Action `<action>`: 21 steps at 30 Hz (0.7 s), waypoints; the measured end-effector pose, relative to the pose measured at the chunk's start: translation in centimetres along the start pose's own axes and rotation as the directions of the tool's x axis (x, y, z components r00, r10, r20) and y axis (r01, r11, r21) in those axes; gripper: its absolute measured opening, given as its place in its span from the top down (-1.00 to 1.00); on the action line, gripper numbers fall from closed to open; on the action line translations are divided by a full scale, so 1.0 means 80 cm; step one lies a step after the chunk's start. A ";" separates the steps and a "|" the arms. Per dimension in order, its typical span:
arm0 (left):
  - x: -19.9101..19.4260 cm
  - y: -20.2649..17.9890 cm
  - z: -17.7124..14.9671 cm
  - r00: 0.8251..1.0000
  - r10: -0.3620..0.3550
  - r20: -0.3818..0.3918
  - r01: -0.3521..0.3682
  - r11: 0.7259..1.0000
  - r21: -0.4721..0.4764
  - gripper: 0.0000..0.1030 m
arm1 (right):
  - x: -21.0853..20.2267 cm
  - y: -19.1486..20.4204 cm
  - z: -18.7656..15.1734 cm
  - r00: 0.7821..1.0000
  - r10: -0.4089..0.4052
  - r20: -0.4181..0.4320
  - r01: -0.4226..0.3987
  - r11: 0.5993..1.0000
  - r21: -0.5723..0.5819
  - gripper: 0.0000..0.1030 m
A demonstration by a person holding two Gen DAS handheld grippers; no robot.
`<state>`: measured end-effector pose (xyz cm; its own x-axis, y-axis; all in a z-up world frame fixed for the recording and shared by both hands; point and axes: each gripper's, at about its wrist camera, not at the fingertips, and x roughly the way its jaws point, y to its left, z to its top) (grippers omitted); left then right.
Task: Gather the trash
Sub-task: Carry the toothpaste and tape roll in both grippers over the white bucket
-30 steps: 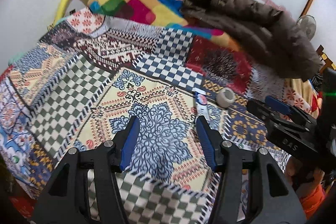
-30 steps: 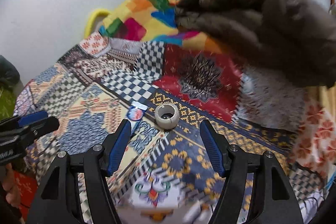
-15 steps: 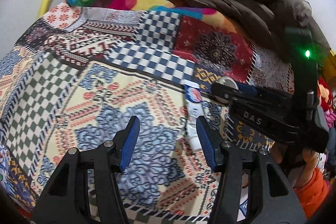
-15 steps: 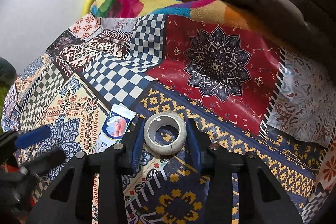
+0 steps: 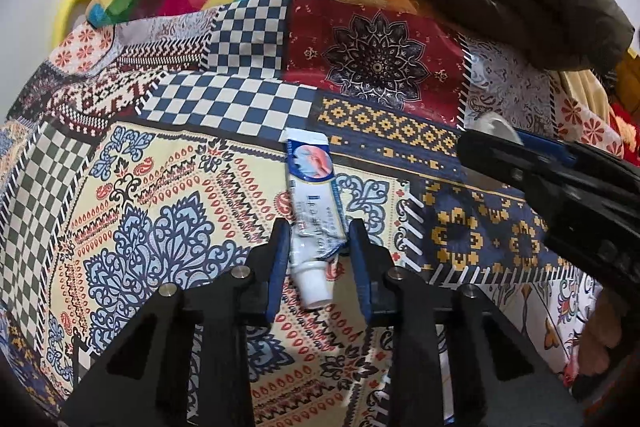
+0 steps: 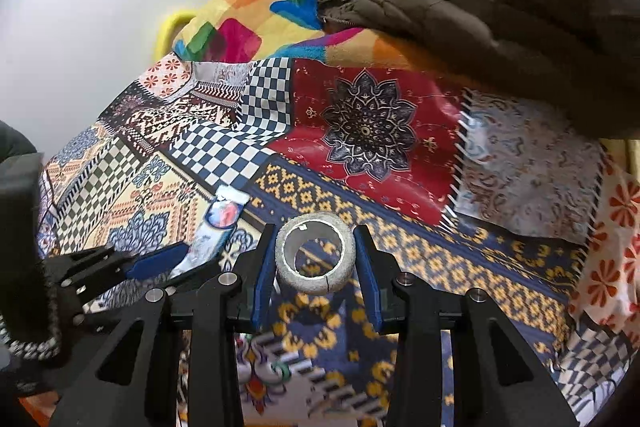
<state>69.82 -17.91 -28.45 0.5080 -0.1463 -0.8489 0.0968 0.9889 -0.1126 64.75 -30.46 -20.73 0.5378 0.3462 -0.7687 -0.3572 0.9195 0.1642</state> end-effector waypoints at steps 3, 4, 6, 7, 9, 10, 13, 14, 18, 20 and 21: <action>-0.001 -0.003 -0.001 1.000 -0.009 -0.011 0.009 1.000 -0.013 0.49 | -0.012 0.002 -0.006 1.000 -0.015 0.001 0.015 1.000 -0.010 0.33; -0.003 -0.004 -0.002 1.000 -0.013 -0.016 0.013 1.000 -0.018 0.49 | -0.017 0.003 -0.008 1.000 -0.018 0.001 0.018 1.000 -0.012 0.33; -0.013 -0.007 -0.006 1.000 0.000 -0.011 0.000 1.000 -0.021 0.49 | -0.027 0.006 -0.011 1.000 -0.021 0.003 0.021 1.000 -0.010 0.33; -0.022 -0.008 -0.009 1.000 -0.002 -0.006 0.002 1.000 -0.026 0.49 | -0.035 0.007 -0.013 1.000 -0.021 0.006 0.021 1.000 -0.007 0.33; -0.039 -0.010 -0.012 1.000 -0.006 0.004 0.006 0.999 -0.034 0.49 | -0.050 0.009 -0.015 1.000 -0.019 0.011 0.019 1.000 -0.002 0.33; -0.052 -0.011 -0.014 1.000 -0.005 0.014 0.006 0.999 -0.037 0.49 | -0.058 0.011 -0.016 1.000 -0.018 0.014 0.018 1.000 -0.001 0.33; -0.094 -0.015 -0.016 0.999 -0.008 0.047 0.009 0.999 -0.041 0.49 | -0.090 0.020 -0.017 0.999 -0.022 0.035 0.023 1.000 -0.005 0.33; -0.106 -0.016 -0.016 0.998 -0.007 0.058 0.010 0.999 -0.041 0.49 | -0.104 0.025 -0.016 0.999 -0.023 0.044 0.023 1.000 -0.005 0.34; -0.182 -0.024 -0.022 0.992 -0.001 0.126 0.006 0.999 -0.034 0.49 | -0.152 0.042 -0.014 0.996 -0.018 0.082 0.019 1.000 -0.011 0.34; -0.221 -0.025 -0.027 0.987 0.000 0.163 0.006 0.999 -0.035 0.49 | -0.177 0.054 -0.013 0.995 -0.017 0.103 0.019 1.000 -0.018 0.34; -0.236 -0.025 -0.027 0.984 -0.001 0.177 0.008 0.999 -0.037 0.49 | -0.193 0.062 -0.014 0.993 -0.015 0.115 0.017 1.000 -0.024 0.34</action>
<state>58.19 -17.04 -13.36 0.6510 -0.1497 -0.7442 0.0691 0.9880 -0.1383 53.84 -31.46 -8.73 0.6270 0.3519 -0.6950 -0.3662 0.9206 0.1357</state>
